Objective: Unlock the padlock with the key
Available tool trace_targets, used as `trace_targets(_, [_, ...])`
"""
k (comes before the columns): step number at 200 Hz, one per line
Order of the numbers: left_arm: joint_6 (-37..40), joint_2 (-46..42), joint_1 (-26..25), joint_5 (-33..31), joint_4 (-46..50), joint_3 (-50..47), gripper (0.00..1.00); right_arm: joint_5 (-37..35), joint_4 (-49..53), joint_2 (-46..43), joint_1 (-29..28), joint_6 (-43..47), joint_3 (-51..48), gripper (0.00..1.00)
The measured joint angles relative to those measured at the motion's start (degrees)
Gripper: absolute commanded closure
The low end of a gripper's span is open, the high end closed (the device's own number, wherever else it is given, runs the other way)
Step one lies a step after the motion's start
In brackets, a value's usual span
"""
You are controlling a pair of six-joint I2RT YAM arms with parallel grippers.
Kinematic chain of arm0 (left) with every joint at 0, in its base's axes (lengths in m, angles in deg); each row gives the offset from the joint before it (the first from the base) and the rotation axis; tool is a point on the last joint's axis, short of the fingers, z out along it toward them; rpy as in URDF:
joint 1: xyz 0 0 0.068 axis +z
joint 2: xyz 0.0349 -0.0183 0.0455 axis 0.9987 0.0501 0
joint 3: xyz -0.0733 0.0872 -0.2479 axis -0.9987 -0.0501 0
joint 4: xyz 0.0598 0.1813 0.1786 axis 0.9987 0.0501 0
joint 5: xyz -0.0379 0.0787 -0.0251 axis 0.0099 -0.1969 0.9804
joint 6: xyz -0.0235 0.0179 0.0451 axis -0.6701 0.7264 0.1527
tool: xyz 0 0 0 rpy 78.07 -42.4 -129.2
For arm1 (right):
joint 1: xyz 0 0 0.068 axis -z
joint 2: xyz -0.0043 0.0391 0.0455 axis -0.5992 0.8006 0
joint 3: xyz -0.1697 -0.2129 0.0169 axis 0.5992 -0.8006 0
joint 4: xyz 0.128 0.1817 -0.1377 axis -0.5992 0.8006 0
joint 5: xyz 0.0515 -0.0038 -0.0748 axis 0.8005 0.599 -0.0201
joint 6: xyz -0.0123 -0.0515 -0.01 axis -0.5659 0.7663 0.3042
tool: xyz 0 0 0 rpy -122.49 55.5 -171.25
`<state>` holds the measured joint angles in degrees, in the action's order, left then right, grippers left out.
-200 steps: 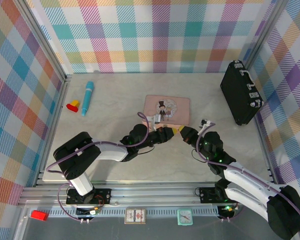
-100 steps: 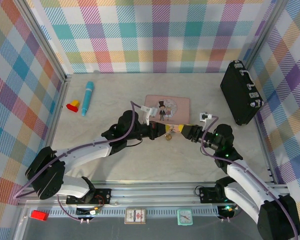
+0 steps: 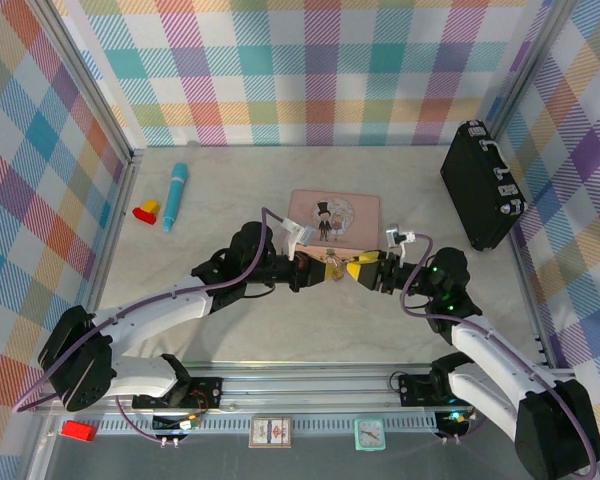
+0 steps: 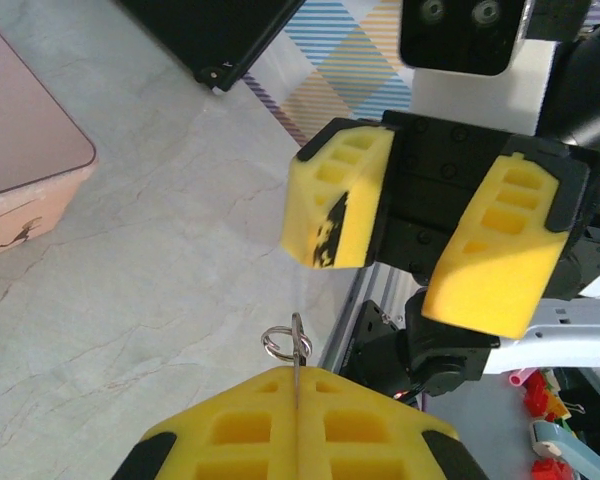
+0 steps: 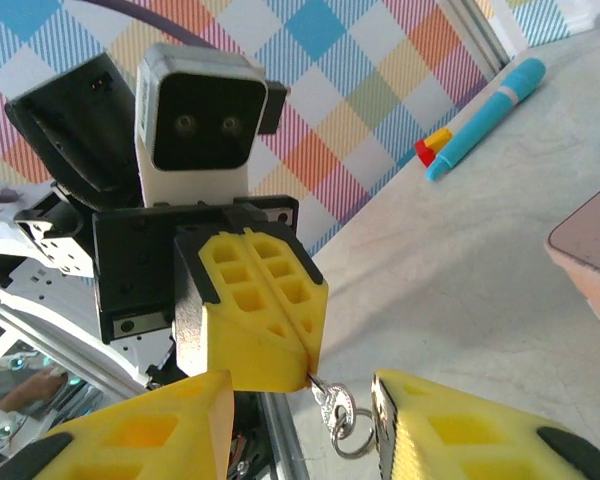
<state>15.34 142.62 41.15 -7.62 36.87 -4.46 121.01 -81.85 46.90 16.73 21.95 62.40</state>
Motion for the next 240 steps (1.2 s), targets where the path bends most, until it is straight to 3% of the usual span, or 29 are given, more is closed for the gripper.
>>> trace_targets(117, [-0.2,-0.9,0.0,1.6,-0.7,0.0,1.00,1.1,1.1,4.2,-3.2,3.8,1.3,0.69])
trace_targets(192, [-0.2,-0.9,0.0,1.9,-0.9,0.0,1.00,1.5,1.6,4.4,-3.3,4.1,1.7,0.92])
trace_targets(240, [-0.2,-0.9,0.1,1.7,-0.7,0.0,1.00,1.5,1.6,4.4,-3.3,4.1,1.8,1.00])
